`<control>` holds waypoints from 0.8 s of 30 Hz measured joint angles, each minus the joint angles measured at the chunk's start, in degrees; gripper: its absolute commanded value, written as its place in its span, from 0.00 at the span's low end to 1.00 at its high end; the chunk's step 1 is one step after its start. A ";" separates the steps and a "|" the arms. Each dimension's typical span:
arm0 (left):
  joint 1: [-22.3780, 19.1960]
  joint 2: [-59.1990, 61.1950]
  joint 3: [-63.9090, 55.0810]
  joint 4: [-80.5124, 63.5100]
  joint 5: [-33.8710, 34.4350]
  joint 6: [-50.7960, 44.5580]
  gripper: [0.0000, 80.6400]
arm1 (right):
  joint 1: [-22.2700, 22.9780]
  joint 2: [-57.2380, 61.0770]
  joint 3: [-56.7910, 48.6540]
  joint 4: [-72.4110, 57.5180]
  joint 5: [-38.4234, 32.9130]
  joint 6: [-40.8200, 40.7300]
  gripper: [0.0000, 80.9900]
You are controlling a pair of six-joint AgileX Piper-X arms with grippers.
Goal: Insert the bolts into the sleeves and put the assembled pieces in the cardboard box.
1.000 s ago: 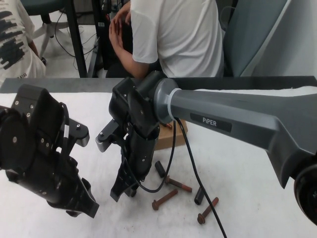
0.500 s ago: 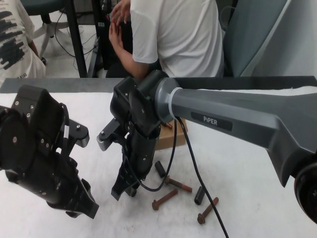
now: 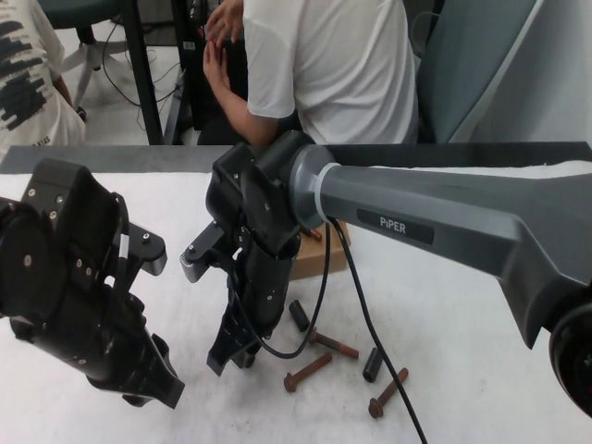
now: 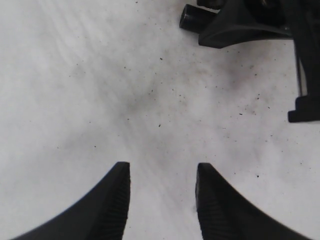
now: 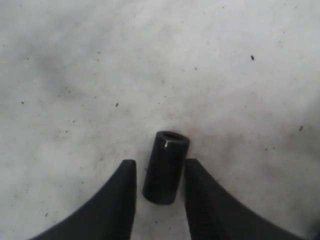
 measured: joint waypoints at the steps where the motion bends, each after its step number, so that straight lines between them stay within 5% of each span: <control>1: 0.00 0.00 0.00 0.00 0.00 0.00 0.49 | 0.00 0.00 0.00 0.32 0.00 0.00 0.38; 24: 0.00 0.00 0.00 0.14 0.00 0.00 0.49 | 0.00 0.05 1.37 -2.03 -1.68 -0.11 0.38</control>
